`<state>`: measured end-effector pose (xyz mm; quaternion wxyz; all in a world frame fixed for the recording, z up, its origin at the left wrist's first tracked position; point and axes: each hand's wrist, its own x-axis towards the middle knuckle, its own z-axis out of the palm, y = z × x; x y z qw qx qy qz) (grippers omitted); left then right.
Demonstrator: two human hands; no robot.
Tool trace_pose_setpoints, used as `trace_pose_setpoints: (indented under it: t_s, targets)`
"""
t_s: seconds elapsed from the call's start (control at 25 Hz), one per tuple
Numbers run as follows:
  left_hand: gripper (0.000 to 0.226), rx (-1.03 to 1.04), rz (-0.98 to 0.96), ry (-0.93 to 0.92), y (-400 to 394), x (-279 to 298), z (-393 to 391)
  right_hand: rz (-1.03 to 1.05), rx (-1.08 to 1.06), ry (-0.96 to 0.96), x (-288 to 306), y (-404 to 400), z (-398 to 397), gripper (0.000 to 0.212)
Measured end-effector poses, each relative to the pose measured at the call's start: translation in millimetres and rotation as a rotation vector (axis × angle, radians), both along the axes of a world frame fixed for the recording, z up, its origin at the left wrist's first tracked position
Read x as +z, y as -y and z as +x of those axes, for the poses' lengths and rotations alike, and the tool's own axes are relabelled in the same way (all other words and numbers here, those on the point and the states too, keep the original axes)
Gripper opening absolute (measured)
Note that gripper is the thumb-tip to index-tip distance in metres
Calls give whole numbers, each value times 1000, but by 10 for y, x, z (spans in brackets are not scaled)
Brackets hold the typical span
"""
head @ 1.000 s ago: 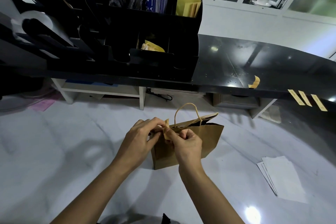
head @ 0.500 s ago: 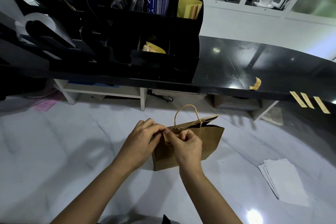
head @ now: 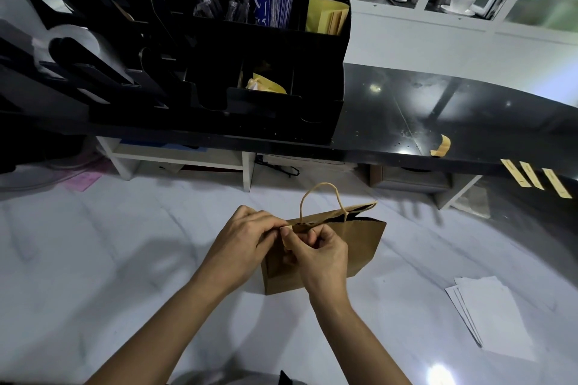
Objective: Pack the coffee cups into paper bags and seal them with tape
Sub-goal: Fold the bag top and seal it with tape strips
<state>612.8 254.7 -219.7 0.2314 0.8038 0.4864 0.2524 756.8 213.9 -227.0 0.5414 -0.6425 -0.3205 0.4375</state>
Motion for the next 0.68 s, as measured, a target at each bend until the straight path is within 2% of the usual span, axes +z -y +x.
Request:
trace_pose_setpoints:
  t_s: [0.2, 0.36, 0.48, 0.68]
  targets:
    - [28, 13, -20, -14, 8, -3, -5, -53, 8, 50, -86, 11, 33, 41]
    - [27, 13, -9, -26, 11, -10, 7, -114, -30, 163, -180, 23, 68, 44]
    - [23, 23, -3, -14, 19, -18, 21, -122, -34, 248, -199, 18, 80, 47]
    - [13, 71, 64, -6, 24, -8, 77, -125, 2, 263, -226, 53, 113, 45]
